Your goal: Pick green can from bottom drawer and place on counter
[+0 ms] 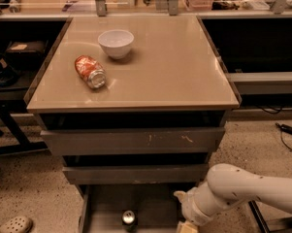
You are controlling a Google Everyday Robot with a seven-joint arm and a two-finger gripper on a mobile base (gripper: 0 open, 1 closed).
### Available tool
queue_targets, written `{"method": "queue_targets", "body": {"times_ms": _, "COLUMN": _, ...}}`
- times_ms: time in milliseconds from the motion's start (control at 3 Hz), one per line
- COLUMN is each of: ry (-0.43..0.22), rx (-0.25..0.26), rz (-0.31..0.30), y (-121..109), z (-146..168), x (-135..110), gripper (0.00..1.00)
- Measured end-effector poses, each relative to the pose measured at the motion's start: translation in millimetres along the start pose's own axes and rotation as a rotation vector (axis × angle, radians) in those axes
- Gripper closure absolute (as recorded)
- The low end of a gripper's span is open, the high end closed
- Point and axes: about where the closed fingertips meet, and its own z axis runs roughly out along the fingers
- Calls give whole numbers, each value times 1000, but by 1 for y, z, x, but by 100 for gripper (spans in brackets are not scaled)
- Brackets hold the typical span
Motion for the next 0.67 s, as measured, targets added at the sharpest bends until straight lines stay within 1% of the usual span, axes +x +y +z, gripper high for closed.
{"method": "queue_targets", "body": {"times_ms": 333, "ry": -15, "rx": 38, "rz": -42, "y": -37, "z": 52, "x": 1, "gripper": 0}}
{"method": "queue_targets", "body": {"times_ms": 667, "ry": -43, "rx": 54, "rz": -35, "y": -66, "z": 93, "x": 1, "gripper": 0}}
